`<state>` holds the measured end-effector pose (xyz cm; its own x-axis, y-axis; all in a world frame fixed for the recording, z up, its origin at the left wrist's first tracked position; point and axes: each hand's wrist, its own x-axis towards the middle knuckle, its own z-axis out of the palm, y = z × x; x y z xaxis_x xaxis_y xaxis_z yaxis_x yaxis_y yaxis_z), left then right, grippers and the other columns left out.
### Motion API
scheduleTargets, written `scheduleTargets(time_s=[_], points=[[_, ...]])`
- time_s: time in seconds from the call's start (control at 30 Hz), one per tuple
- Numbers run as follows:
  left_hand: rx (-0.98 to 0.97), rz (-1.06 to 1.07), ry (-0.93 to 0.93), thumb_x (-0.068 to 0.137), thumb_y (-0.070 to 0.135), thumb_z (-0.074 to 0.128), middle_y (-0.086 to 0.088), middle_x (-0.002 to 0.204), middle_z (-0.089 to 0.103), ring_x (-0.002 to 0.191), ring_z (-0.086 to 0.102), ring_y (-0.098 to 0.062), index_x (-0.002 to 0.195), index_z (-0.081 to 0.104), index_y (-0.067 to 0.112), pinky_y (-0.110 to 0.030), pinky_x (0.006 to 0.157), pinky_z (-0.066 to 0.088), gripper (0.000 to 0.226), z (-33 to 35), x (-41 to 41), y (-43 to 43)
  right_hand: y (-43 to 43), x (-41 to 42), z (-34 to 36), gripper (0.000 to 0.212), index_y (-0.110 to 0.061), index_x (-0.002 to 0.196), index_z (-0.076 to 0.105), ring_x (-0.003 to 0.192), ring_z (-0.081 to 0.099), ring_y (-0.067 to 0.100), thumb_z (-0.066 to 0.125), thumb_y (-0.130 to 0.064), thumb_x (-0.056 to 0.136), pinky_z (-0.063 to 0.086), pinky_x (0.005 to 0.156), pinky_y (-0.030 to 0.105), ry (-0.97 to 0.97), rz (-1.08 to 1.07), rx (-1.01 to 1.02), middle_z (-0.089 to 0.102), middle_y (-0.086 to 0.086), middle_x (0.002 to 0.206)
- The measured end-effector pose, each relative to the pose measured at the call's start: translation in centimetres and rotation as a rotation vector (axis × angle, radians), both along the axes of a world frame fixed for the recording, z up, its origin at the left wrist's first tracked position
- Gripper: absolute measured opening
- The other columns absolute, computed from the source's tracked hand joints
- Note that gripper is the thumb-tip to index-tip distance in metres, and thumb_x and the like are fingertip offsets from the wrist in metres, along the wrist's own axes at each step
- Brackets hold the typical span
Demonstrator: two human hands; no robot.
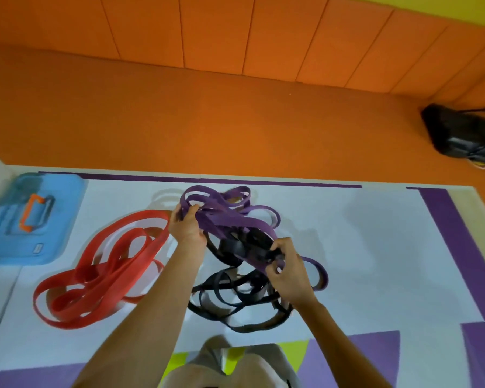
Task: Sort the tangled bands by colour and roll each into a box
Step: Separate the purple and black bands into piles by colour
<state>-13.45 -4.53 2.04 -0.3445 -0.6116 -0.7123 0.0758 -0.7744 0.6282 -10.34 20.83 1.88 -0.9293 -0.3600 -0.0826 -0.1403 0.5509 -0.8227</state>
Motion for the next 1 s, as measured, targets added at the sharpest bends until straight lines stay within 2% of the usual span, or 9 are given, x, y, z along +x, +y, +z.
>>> scheduleTargets(time_s=[0.17, 0.27, 0.37, 0.47, 0.57, 0.73, 0.83, 0.93, 1.0], points=[[-0.095, -0.030, -0.012, 0.093, -0.009, 0.071, -0.007, 0.122, 0.072, 0.097, 0.073, -0.025, 0.134, 0.068, 0.012, -0.022, 0.059, 0.058, 0.046, 0.0, 0.4, 0.1, 0.5, -1.1, 3.4, 0.042, -0.026, 0.099, 0.041, 0.063, 0.042, 0.016, 0.044, 0.008, 0.075, 0.038, 0.052, 0.029, 0.108, -0.197, -0.349, 0.049, -0.010, 0.084], [-0.142, -0.077, -0.004, 0.093, -0.007, 0.071, -0.004, 0.121, 0.072, 0.104, 0.072, -0.026, 0.133, 0.068, 0.015, -0.024, 0.064, 0.059, 0.046, -0.1, 0.6, 0.1, 0.6, -2.7, 5.4, 0.038, -0.020, 0.097, 0.040, 0.060, 0.038, 0.035, 0.036, 0.010, 0.074, 0.035, 0.051, 0.040, 0.063, -0.326, -0.526, 0.042, 0.016, 0.079], [-0.162, -0.087, -0.006, 0.093, -0.005, 0.072, -0.005, 0.124, 0.072, 0.104, 0.073, -0.027, 0.137, 0.066, 0.015, -0.022, 0.058, 0.059, 0.048, 0.1, 0.8, -0.3, 1.2, -4.6, 7.1, 0.041, -0.023, 0.093, 0.041, 0.056, 0.038, 0.022, 0.029, 0.009, 0.069, 0.034, 0.055, 0.031, -0.002, -0.468, -0.712, 0.038, 0.004, 0.070], [-0.192, -0.104, -0.026, 0.094, -0.003, 0.071, -0.010, 0.132, 0.070, 0.111, 0.070, -0.032, 0.140, 0.064, 0.015, -0.024, 0.063, 0.058, 0.050, 0.1, 1.0, -0.7, 2.5, -6.5, 8.1, 0.044, -0.021, 0.094, 0.041, 0.056, 0.033, 0.020, 0.026, 0.011, 0.066, 0.032, 0.055, 0.028, -0.017, -0.472, -0.724, 0.040, 0.004, 0.067], [-0.225, -0.129, -0.032, 0.094, -0.002, 0.072, -0.010, 0.132, 0.070, 0.114, 0.070, -0.032, 0.141, 0.064, 0.015, -0.023, 0.065, 0.058, 0.050, 0.1, 1.2, -0.6, 4.3, -7.8, 7.6, 0.043, -0.026, 0.090, 0.045, 0.057, 0.031, 0.020, 0.028, 0.006, 0.066, 0.027, 0.052, 0.030, -0.035, -0.474, -0.538, 0.047, 0.000, 0.067], [-0.222, -0.164, -0.074, 0.094, 0.000, 0.073, -0.004, 0.134, 0.070, 0.117, 0.069, -0.031, 0.144, 0.062, 0.019, -0.038, 0.089, 0.062, 0.054, 0.4, 1.0, 0.0, 6.4, -9.1, 4.7, 0.031, -0.025, 0.104, 0.052, 0.068, 0.057, 0.018, 0.046, 0.001, 0.089, 0.039, 0.055, 0.029, -0.069, -0.311, 0.233, 0.065, 0.005, 0.094], [-0.188, -0.131, -0.047, 0.094, -0.002, 0.074, 0.001, 0.127, 0.070, 0.108, 0.071, -0.024, 0.145, 0.062, 0.020, -0.022, 0.064, 0.059, 0.057, 1.1, 0.9, 0.5, 7.1, -9.0, 2.7, 0.033, -0.024, 0.112, 0.055, 0.083, 0.064, 0.025, 0.047, -0.001, 0.091, 0.047, 0.063, 0.034, -0.147, -0.191, 0.435, 0.065, 0.007, 0.109], [-0.187, -0.124, -0.009, 0.094, -0.003, 0.073, -0.001, 0.129, 0.071, 0.110, 0.071, -0.024, 0.145, 0.062, 0.018, -0.020, 0.066, 0.056, 0.056, 1.5, 0.9, 1.2, 7.4, -8.8, 0.7, 0.042, -0.023, 0.128, 0.053, 0.106, 0.060, 0.032, 0.046, -0.003, 0.092, 0.051, 0.087, 0.044, -0.159, -0.064, 0.679, 0.060, 0.010, 0.124], [-0.193, -0.131, 0.000, 0.095, -0.002, 0.072, -0.001, 0.124, 0.073, 0.106, 0.073, -0.023, 0.137, 0.066, 0.019, -0.021, 0.065, 0.058, 0.048, 1.8, 0.9, 1.8, 7.5, -8.8, -0.5, 0.045, -0.025, 0.135, 0.053, 0.133, 0.046, 0.035, 0.050, -0.008, 0.093, 0.040, 0.108, 0.053, -0.192, 0.012, 0.915, 0.051, 0.011, 0.144]])
